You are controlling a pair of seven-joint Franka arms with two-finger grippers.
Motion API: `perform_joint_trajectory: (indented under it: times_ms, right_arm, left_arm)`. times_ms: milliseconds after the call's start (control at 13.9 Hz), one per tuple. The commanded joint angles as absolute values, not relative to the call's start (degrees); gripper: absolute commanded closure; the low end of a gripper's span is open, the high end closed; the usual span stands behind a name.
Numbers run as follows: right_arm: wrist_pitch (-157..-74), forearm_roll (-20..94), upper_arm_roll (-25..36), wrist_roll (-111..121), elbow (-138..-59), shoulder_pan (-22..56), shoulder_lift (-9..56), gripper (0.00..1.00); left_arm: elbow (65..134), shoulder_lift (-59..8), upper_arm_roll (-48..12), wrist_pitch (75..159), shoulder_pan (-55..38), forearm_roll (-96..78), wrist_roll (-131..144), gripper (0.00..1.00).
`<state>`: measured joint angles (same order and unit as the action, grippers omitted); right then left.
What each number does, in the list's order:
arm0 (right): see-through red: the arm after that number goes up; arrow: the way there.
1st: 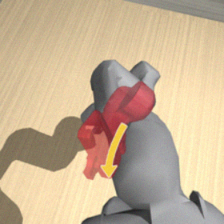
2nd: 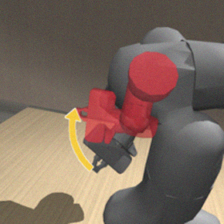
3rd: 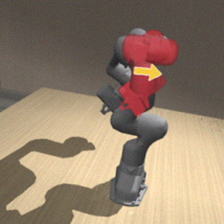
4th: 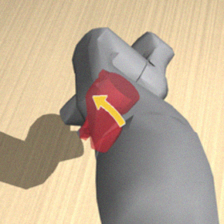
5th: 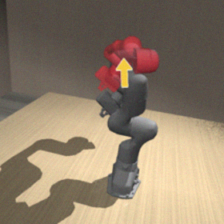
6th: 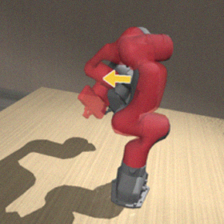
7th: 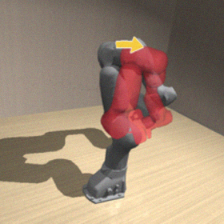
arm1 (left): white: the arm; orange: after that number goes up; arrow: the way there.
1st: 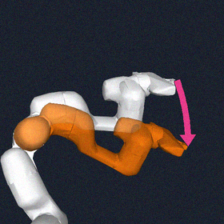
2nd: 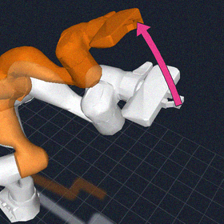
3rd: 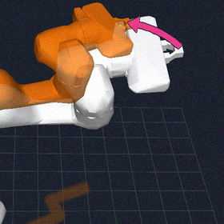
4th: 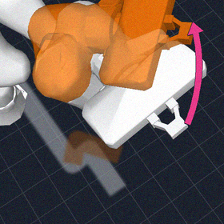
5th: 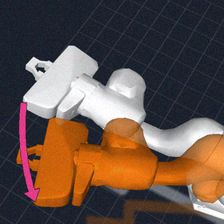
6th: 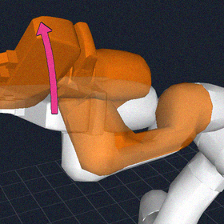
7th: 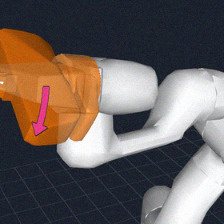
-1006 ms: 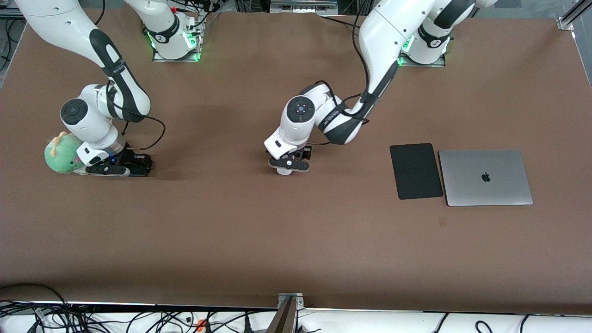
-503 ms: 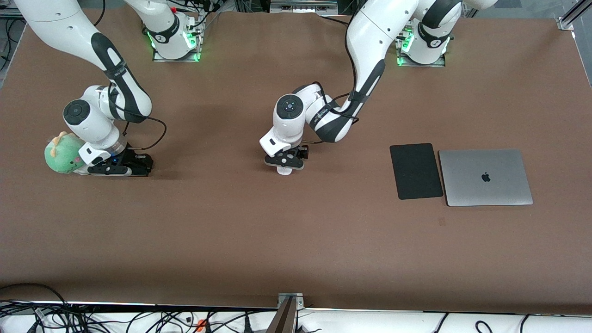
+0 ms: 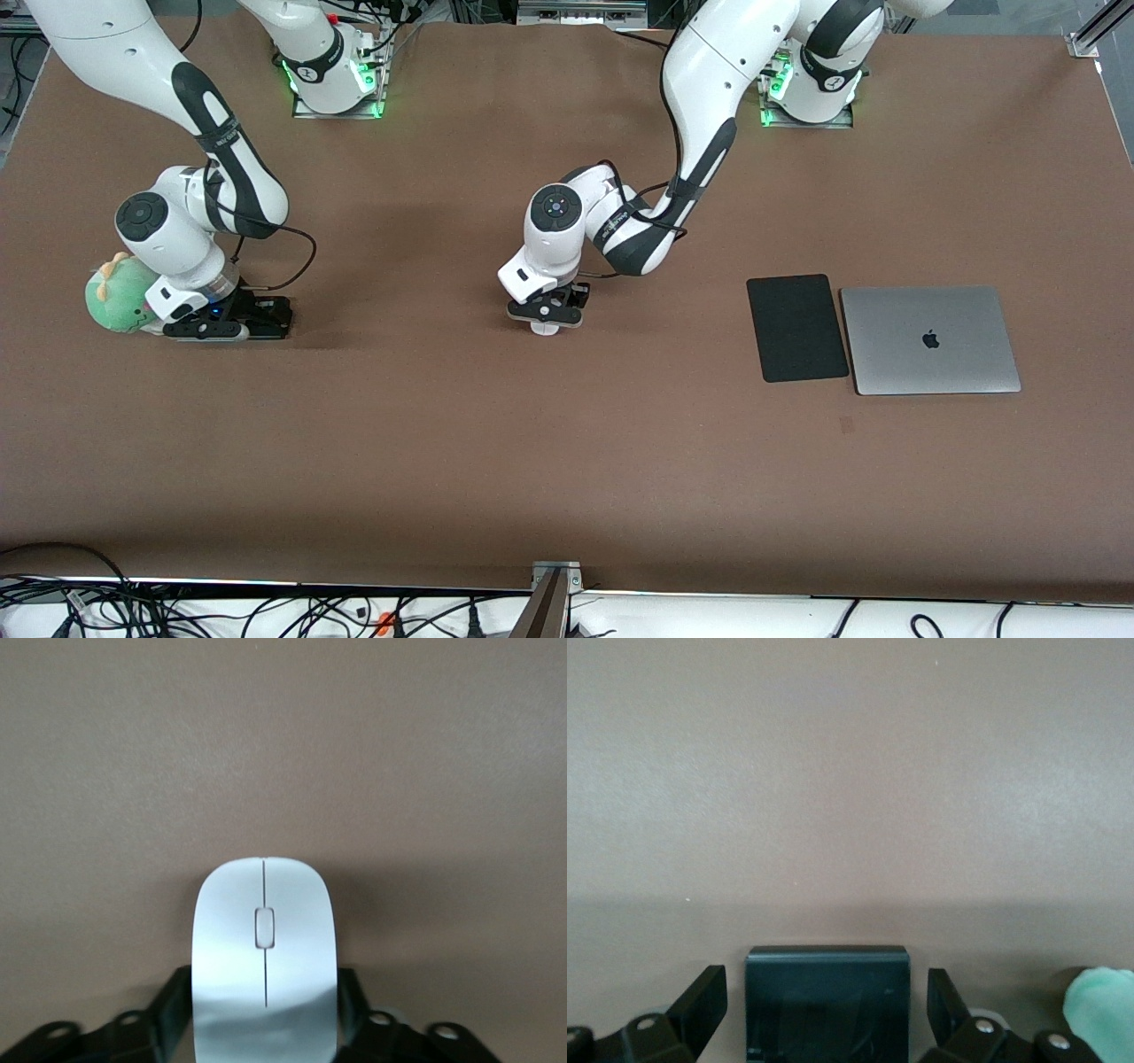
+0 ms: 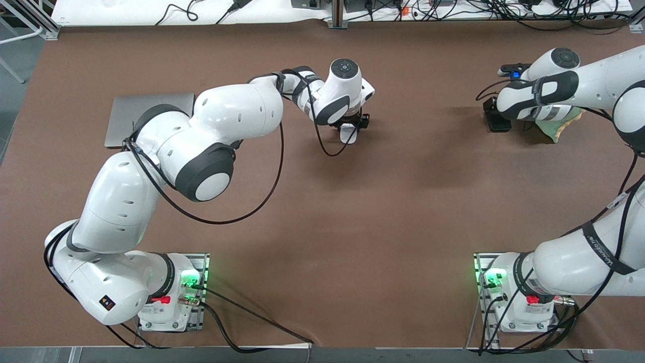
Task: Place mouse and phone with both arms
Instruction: 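Release the phone by the plush while the left gripper carries the mouse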
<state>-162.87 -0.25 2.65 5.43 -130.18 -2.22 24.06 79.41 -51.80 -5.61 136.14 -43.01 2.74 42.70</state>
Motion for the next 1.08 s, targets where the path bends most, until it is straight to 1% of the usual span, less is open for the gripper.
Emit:
perform_joint_trajectory:
  times_ms: [0,72,287,503,575,790,1006]
  right_arm:
    - [-148.34,0.44,1.49,6.86,-122.47,-3.25,21.89,0.0]
    - [-141.49,0.53,1.49,6.77,-118.52,-3.25,21.54,0.0]
    - [-125.21,2.63,1.49,6.86,-108.31,-3.16,20.48,0.0]
    - [-111.75,3.08,1.5,6.86,-98.47,-3.16,19.69,0.0]
    - [-107.53,3.16,1.49,6.42,-95.31,-3.16,19.08,0.0]
    - [-97.5,3.6,1.49,5.72,-87.91,-3.08,16.88,0.0]
    - [-93.61,3.6,1.49,5.71,-85.87,-3.08,13.29,0.0]
  left_arm:
    - [78.31,-51.51,-5.1,135.79,-42.28,4.39,43.16,0.77]
    - [78.31,-51.16,-5.1,135.53,-42.01,4.48,43.24,0.78]
    - [79.01,-48.61,-5.36,132.73,-38.78,4.4,40.36,0.77]
    - [79.89,-44.49,-7.11,122.47,-32.36,3.43,32.53,0.78]
    - [81.2,-42.73,-7.64,120.95,-30.26,3.43,31.82,0.78]
    - [87.87,-37.02,-9.05,120.67,-23.23,3.43,27.7,0.78]
    - [96.65,-31.04,-9.05,121.29,-17.16,3.86,23.56,0.78]
